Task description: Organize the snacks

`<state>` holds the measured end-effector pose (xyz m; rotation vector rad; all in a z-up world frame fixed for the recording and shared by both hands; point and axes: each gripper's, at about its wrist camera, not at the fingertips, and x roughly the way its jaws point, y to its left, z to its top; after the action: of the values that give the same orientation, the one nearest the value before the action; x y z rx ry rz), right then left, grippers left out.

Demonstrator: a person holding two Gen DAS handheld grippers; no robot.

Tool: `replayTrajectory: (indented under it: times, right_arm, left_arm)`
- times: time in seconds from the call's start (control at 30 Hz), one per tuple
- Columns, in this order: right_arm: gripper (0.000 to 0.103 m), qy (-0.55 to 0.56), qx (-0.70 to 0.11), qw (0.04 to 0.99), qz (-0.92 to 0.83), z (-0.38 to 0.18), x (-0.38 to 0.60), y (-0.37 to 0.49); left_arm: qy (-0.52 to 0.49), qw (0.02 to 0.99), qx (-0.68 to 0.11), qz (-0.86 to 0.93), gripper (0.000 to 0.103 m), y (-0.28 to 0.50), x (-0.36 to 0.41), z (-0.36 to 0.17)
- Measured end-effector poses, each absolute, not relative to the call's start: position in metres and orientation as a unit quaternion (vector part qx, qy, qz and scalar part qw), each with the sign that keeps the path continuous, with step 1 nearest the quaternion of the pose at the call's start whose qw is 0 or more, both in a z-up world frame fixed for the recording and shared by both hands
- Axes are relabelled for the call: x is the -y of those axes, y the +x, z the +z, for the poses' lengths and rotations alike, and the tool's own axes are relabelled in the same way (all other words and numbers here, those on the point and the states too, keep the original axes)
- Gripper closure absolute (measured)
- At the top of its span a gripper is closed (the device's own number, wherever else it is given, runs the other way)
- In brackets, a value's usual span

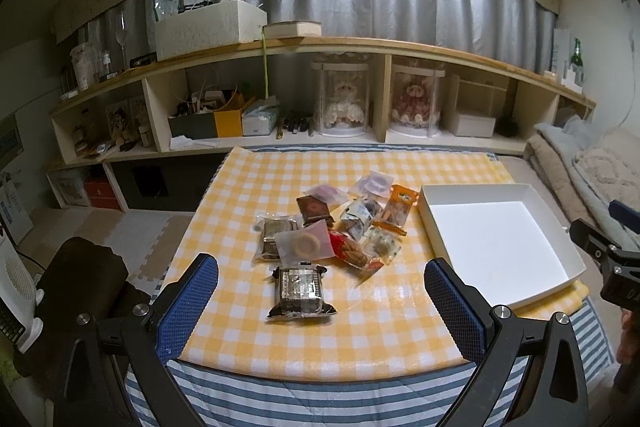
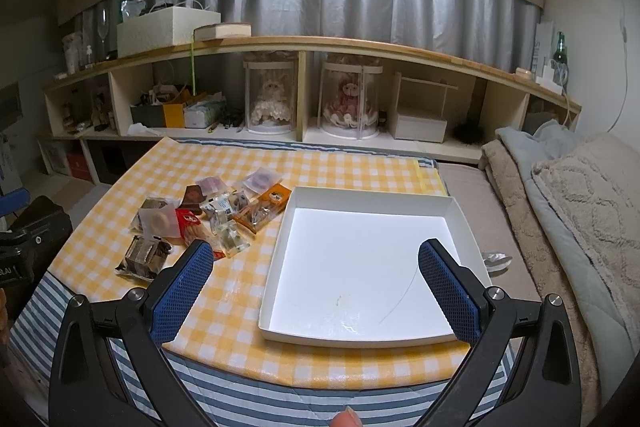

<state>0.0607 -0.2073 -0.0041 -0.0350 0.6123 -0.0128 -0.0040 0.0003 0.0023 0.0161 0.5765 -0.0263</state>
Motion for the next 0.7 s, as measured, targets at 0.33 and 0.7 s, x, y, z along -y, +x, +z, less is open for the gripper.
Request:
replayTrajectory:
  times: [0.33,0.7]
  right_arm:
    - [0.000,-0.017,-0.300,0.954,-0.005,-0.0048,0.2073,0.0597]
    - [0.000,-0.017,-0.298,0.954,-0.005,-0.0002,0.2067,0.0600]
  left_arm:
    - [0.008,0.959,-0.283,-0.012,0.000,-0.0027,0.0011,0.0058]
    - [0.007,0.959,-0.282,-0.012,0.000,-0.0031,0.0015,0.0058]
